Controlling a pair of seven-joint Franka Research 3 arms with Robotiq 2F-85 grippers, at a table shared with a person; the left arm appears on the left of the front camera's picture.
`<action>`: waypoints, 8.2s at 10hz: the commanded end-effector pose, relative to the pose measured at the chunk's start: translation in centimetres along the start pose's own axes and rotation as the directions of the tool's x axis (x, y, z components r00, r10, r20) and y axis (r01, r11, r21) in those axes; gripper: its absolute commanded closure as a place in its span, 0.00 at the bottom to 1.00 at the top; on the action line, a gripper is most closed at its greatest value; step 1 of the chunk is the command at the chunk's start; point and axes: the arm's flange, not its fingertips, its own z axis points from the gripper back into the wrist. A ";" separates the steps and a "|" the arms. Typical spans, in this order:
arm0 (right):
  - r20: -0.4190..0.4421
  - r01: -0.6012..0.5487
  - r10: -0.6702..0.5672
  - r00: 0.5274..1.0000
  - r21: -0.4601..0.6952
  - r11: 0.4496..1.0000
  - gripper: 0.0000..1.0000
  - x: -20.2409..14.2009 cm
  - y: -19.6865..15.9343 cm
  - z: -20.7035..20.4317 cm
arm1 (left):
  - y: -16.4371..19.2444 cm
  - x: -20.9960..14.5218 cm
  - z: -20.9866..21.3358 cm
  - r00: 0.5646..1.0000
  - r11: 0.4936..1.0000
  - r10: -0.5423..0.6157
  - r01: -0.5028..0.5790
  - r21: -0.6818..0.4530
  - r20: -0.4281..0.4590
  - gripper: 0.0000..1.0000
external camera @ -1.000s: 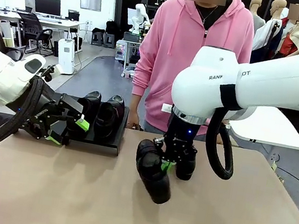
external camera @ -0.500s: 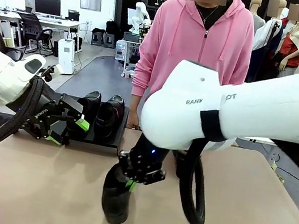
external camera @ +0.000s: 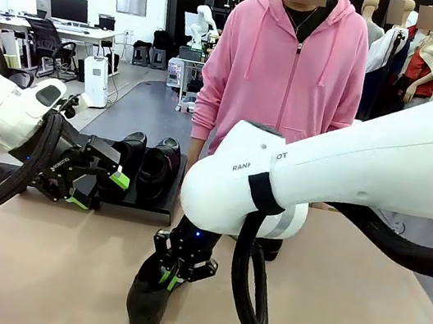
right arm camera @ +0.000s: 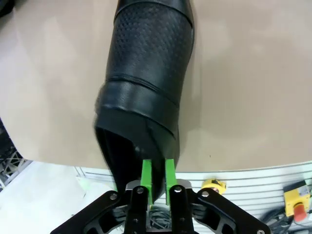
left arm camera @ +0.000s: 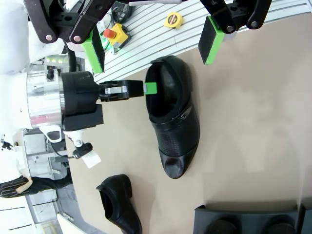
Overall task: Organize the shoes by placing them on the stand.
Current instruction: Pick up one Shoe and place it in the middle of the table, then place the Shoe from the middle of the table onto the Shoes Stand.
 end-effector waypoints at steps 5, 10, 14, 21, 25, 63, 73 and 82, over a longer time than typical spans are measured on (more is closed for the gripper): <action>0.043 -0.076 0.078 0.996 -0.044 0.996 0.00 -3.0 -3.8 5.7 | 0.0 -0.2 0.2 1.000 1.000 0.006 -0.006 0.003 -0.002 0.00; 0.047 -0.064 0.065 0.997 -0.025 0.998 0.00 -8.0 -23.0 21.1 | 0.0 -0.2 0.2 1.000 1.000 0.006 -0.006 0.003 -0.002 0.00; 0.149 -0.002 -0.051 0.988 0.336 0.942 0.00 -7.8 -37.4 21.0 | 0.0 -0.2 0.2 1.000 1.000 0.006 -0.006 0.003 -0.002 0.00; 0.142 0.039 -0.086 0.986 0.308 0.951 0.00 -5.9 -36.5 30.0 | 0.0 -0.2 0.2 1.000 1.000 0.006 -0.006 0.003 -0.002 0.00; 0.142 0.039 -0.086 0.986 0.308 0.951 0.00 -5.9 -36.5 30.0 | 0.0 -0.2 0.2 1.000 1.000 0.006 -0.006 0.003 -0.002 0.00; 0.142 0.039 -0.086 0.986 0.308 0.951 0.00 -5.9 -36.5 30.0 | -8.7 -1.7 -27.1 0.882 0.788 0.033 0.267 0.554 -0.470 1.00; 0.142 0.039 -0.086 0.986 0.308 0.951 0.00 -5.9 -36.5 30.0 | -9.8 -1.3 -4.5 0.999 0.806 0.003 -0.022 0.591 0.034 1.00; 0.142 0.039 -0.086 0.986 0.308 0.951 0.00 -5.9 -36.5 30.0 | 1.0 -2.6 9.4 0.972 0.816 0.221 -0.230 0.530 0.082 1.00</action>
